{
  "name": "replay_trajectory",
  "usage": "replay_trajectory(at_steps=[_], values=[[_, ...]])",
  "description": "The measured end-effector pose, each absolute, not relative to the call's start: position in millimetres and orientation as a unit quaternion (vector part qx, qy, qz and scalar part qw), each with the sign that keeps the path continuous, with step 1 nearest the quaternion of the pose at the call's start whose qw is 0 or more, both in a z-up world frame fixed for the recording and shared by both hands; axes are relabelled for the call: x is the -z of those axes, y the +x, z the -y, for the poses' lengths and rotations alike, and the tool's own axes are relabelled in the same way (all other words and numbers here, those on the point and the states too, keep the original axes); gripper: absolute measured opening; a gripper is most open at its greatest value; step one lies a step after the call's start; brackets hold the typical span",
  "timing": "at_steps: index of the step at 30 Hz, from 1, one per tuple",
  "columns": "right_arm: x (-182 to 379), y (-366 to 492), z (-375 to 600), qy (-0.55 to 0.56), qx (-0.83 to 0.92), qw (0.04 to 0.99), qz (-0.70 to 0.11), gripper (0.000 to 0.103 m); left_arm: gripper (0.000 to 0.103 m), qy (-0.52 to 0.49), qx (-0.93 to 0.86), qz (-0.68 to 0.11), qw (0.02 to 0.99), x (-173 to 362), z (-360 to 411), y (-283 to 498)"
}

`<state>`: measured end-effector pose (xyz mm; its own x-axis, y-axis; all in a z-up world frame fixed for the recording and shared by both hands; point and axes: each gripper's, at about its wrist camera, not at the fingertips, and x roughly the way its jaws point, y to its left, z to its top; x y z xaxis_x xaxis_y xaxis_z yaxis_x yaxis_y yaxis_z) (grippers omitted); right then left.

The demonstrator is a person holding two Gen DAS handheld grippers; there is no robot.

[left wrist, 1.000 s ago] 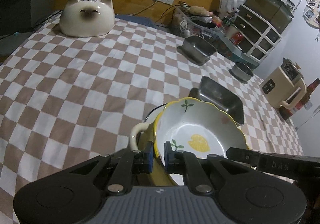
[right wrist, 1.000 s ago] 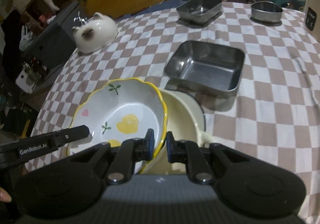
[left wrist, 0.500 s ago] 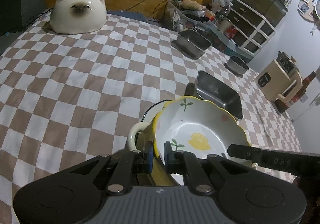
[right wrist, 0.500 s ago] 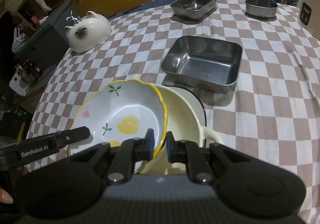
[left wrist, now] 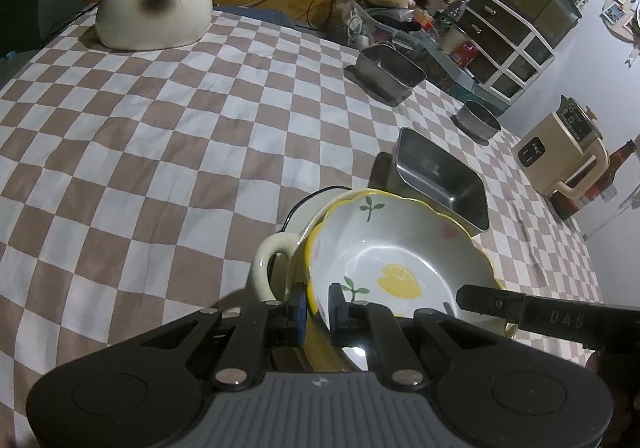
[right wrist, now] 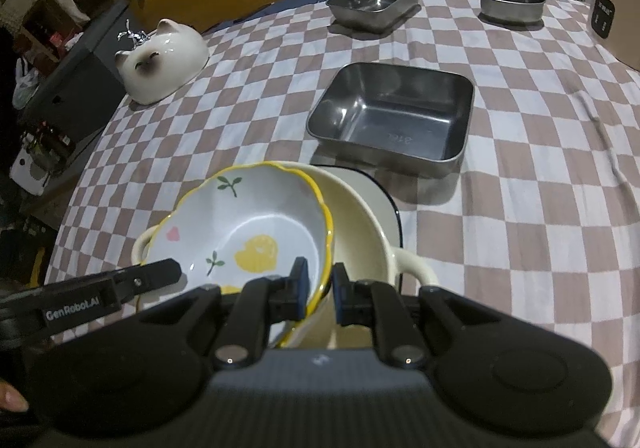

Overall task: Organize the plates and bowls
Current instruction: 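Lower the floral bowl into the cream bowl with both grippers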

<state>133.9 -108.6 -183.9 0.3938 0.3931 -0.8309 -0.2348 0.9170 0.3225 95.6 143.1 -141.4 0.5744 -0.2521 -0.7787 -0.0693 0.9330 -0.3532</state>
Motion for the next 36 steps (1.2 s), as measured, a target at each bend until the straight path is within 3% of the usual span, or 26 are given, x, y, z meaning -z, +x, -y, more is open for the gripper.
replay_trajectory(at_steps=[18,25,36], values=[[195,139,106,0.075,-0.164,0.818,-0.546,0.018,0.018,-0.173,0.065,-0.475,0.86,147,-138,100],[182,132,107,0.057,-0.154,0.84,-0.517,0.024,0.019,-0.182,0.068,-0.453,0.87,139,-143,97],[171,122,104,0.05,-0.193,0.847,-0.493,0.027,0.019,-0.178,0.073,-0.446,0.874,133,-144,91]])
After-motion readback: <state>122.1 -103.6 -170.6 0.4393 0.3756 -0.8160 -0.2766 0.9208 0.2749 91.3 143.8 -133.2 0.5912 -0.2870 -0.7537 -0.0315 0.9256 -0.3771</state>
